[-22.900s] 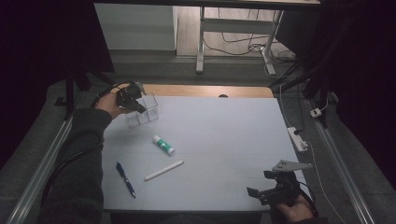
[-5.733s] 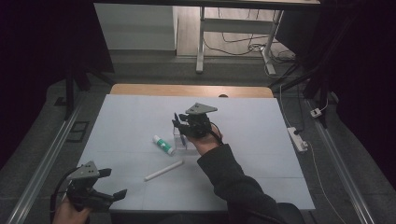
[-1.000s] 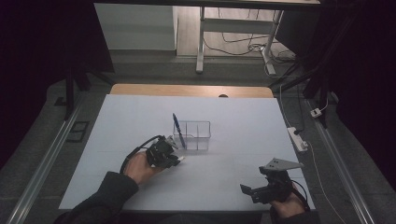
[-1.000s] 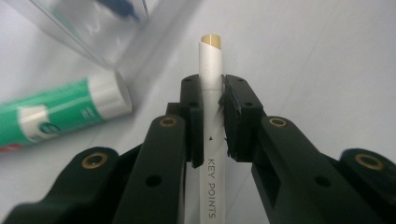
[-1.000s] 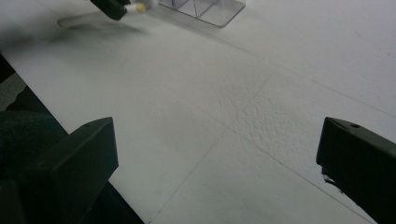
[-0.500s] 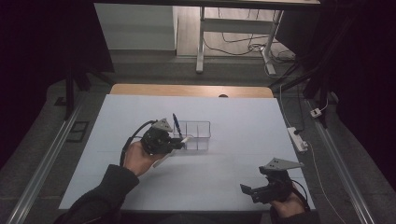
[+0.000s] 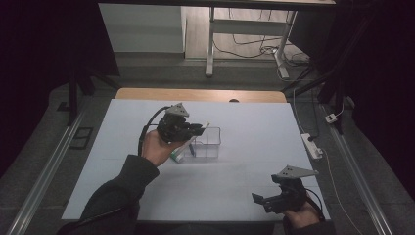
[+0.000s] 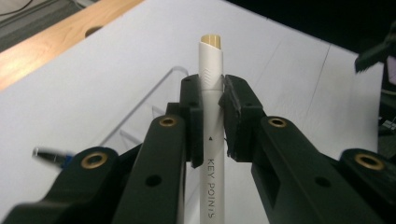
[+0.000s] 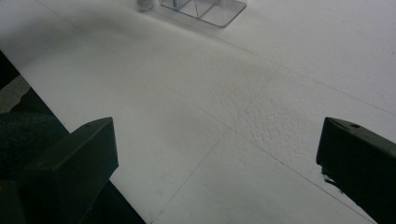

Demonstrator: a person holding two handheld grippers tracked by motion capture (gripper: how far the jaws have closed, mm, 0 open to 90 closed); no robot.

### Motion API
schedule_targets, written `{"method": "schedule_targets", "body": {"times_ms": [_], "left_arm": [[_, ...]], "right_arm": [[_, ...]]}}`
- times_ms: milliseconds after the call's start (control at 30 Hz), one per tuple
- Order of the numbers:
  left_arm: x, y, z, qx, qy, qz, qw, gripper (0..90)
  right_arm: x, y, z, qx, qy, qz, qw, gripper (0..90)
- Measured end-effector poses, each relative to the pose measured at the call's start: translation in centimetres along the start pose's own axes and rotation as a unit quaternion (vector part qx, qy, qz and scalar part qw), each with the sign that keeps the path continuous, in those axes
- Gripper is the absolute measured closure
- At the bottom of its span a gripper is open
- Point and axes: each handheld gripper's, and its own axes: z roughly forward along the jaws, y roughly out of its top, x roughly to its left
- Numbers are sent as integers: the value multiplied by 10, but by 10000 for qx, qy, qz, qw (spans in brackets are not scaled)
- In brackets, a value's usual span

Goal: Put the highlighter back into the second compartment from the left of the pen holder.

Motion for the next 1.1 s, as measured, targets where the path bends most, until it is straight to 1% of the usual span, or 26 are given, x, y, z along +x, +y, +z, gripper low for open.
{"method": "schedule_targets", "body": {"times_ms": [200,367,400,600,700,833,900,1067,1100], "left_arm": [[6,13,11,-206,106,25,9997,786],[11,24,20,-384,134,0,9992,786],[12,26,22,-408,169,26,9990,786],[12,38,35,-533,206,133,9983,786],[12,42,42,-595,201,145,9979,786],[12,43,52,-681,216,216,9972,785],[13,41,56,-668,235,255,9972,785],[18,31,65,-632,212,232,9975,785],[18,29,66,-621,242,238,9975,785]], "right_arm": [[0,0,0,-12,31,10,10000,0],[-1,0,0,-9,49,13,10000,0],[-1,0,0,-9,50,14,10000,0],[-1,0,0,-8,60,21,10000,0],[-1,0,0,-9,81,13,10000,0],[-1,-1,-1,-14,89,15,10000,0],[-1,-1,-1,-20,91,20,10000,0],[-1,-1,-1,-1,121,14,9999,0],[-1,-1,-1,0,125,12,9999,0]]}}
